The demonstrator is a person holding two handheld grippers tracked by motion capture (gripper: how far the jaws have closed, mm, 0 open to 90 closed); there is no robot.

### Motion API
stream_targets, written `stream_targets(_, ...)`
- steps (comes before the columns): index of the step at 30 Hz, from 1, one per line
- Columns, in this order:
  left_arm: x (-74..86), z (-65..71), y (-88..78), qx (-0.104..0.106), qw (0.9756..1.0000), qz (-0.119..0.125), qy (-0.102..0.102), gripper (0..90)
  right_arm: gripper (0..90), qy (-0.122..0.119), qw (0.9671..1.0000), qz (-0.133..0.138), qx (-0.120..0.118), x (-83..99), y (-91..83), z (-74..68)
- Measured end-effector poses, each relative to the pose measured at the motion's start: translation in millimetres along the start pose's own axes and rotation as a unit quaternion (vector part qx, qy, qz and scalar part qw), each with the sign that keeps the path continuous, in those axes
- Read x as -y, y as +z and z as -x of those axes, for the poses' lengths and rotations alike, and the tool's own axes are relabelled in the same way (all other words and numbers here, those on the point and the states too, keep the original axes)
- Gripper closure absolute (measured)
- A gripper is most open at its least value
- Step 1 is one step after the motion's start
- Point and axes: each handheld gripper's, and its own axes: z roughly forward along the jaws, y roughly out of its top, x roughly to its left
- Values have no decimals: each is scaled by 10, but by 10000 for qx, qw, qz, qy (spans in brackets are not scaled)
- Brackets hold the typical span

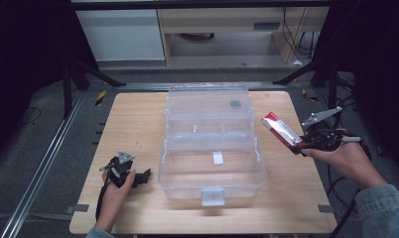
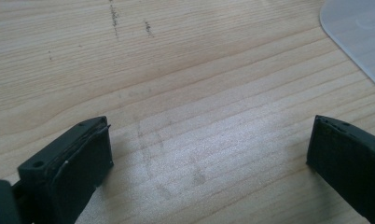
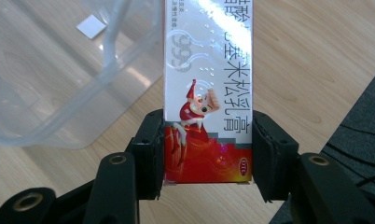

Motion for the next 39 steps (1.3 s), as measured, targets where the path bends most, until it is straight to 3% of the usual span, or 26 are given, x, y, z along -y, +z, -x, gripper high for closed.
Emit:
stream_targets(6,1,1,0,4,10000,2,5,0,515,-213,9995,220,-95,-188,-99,-126)
stream_targets(19,2,2,-1,7,10000,1,8,0,514,-789,9961,217,-330,-561,-44,-473)
stream_targets(27,1,2,0,5,10000,10,4,0,514,-1231,9910,200,-493,-871,54,-737)
stream_targets(34,1,2,0,5,10000,10,4,0,515,-1455,9870,201,-646,-1011,185,-946)
stream_targets(39,1,2,0,7,10000,10,4,0,514,-1719,9820,54,-777,-1130,333,-1135)
